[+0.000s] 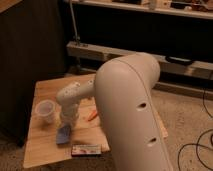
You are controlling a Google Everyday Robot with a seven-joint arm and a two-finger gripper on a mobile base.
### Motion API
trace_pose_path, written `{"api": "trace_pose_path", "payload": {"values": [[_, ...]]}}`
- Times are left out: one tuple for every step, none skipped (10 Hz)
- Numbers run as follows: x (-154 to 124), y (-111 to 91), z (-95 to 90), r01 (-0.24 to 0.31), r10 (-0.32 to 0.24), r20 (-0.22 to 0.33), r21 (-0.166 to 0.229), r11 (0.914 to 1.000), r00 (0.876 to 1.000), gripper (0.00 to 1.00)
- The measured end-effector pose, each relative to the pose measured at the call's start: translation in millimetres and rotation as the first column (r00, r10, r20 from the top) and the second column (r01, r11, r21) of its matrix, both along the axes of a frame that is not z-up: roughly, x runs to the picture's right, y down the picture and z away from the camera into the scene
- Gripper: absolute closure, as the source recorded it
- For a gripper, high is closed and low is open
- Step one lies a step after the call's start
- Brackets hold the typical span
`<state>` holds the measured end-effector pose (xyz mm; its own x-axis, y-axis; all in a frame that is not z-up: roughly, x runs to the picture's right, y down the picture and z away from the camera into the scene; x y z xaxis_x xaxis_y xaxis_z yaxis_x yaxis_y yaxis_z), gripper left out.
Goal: Wipe the white sponge on the table
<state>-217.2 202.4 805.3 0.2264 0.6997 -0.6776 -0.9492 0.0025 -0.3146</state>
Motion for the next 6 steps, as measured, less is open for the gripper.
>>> {"api": "trace_pose_path", "payload": {"values": [[-5.7, -4.6, 7.0, -0.002, 0.002, -0.003, -0.003, 1.0, 1.0, 0.97], [-8.5, -8.1, 11.3, -0.004, 0.004, -0.005, -0.004, 1.0, 1.0, 0.97], [-8.8, -15.4, 18.4, -0.009, 0.009, -0.012, -0.005, 0.9999, 1.0, 0.97], [-8.9, -26.0, 27.7, -0.018, 0.017, -0.024, -0.006, 0.9998, 1.0, 0.97], [-11.3, -32.2, 33.4, -0.022, 0.022, -0.028, -0.006, 0.9997, 0.999, 0.97], [-16.6, -39.0, 39.4, -0.025, 0.025, -0.034, -0.004, 0.9997, 0.999, 0.97]]}}
